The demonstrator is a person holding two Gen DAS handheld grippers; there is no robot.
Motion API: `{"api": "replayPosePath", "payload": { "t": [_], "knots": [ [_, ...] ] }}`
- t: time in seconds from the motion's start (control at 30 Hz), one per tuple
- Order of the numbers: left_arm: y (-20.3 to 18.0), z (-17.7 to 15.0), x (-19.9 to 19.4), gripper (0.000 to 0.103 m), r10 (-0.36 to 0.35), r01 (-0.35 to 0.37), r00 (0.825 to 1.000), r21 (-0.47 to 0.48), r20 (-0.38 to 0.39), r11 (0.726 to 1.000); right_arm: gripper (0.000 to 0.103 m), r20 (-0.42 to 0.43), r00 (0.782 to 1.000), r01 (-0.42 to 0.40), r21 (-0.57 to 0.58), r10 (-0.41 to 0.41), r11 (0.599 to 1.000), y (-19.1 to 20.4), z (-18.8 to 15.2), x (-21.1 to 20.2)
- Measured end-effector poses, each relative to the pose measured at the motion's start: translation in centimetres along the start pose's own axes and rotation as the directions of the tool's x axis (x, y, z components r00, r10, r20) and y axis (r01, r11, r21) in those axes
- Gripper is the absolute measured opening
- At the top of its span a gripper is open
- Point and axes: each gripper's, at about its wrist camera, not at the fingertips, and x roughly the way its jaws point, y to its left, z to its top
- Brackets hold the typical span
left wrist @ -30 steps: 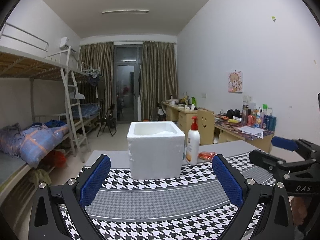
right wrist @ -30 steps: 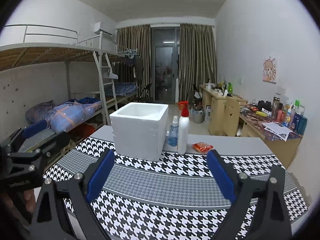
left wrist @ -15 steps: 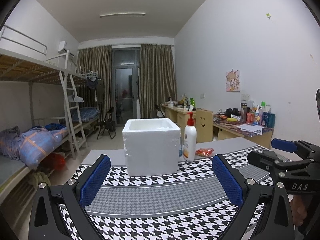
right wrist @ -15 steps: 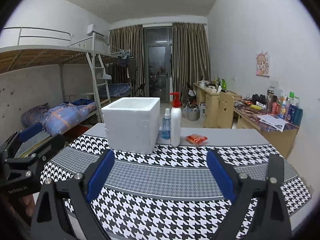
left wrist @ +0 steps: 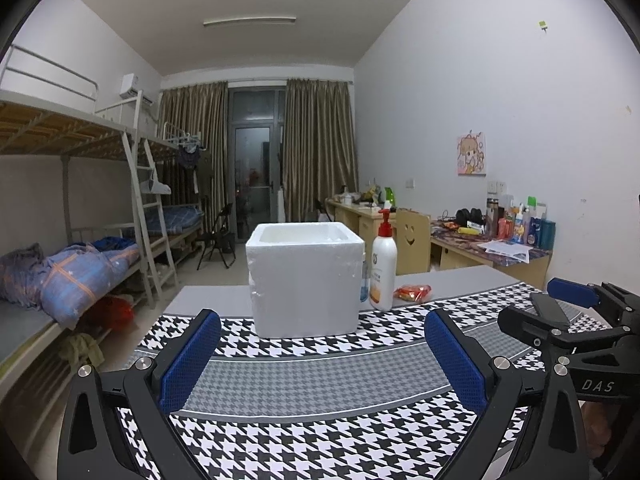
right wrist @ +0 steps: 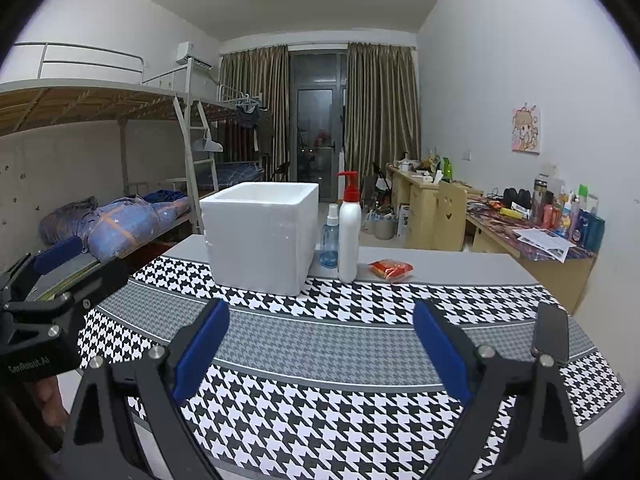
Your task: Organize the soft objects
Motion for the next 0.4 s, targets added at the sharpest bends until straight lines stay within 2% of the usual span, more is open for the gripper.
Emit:
{"api": "replayPosePath", "payload": {
  "t": [0.4],
  "knots": [
    [0.13, -0.20, 0.42, 0.102, -0.005, 0.005, 1.000, -0.001, -0.018, 1.000, 0.096, -0.018, 1.000, -0.010, 0.011, 0.010, 1.000, -0.32, -0.18, 0.67]
  ]
}}
